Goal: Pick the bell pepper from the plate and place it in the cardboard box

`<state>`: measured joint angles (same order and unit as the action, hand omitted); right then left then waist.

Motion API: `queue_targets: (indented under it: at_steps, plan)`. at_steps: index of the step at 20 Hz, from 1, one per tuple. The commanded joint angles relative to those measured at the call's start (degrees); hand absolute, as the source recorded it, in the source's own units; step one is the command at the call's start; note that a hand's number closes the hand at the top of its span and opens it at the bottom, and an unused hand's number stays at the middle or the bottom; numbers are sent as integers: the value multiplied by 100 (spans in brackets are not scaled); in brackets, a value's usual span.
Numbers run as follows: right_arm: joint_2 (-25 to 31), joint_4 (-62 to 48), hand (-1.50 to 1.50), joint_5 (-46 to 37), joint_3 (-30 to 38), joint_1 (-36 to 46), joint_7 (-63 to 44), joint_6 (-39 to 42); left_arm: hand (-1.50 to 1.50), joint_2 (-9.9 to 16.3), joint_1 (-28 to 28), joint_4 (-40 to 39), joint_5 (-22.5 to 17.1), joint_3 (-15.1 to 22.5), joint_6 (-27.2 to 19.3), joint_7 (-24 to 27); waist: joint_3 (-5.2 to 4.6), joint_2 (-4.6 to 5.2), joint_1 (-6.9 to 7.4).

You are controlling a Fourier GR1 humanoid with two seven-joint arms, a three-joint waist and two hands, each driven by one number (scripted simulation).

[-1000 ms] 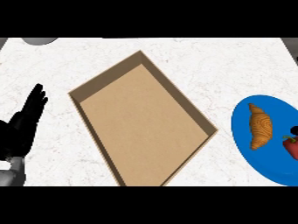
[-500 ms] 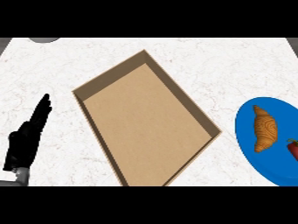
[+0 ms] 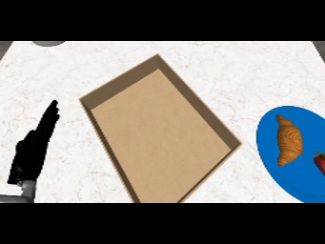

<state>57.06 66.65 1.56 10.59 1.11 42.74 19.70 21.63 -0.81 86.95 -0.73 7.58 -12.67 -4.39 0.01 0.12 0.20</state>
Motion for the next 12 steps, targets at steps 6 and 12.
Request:
queue_targets:
  at_steps: [6, 12]
  plan:
    - [797, 1008, -150, -1289, -673, -620, -643, 266, 0, -97, 107, 368, 226, 59, -163, -337, -6, -34, -63]
    - [-222, 1830, -150, -1992, -1029, -861, -1812, -434, 0, -232, 4, 207, 287, -17, -32, -278, -4, -20, -38]
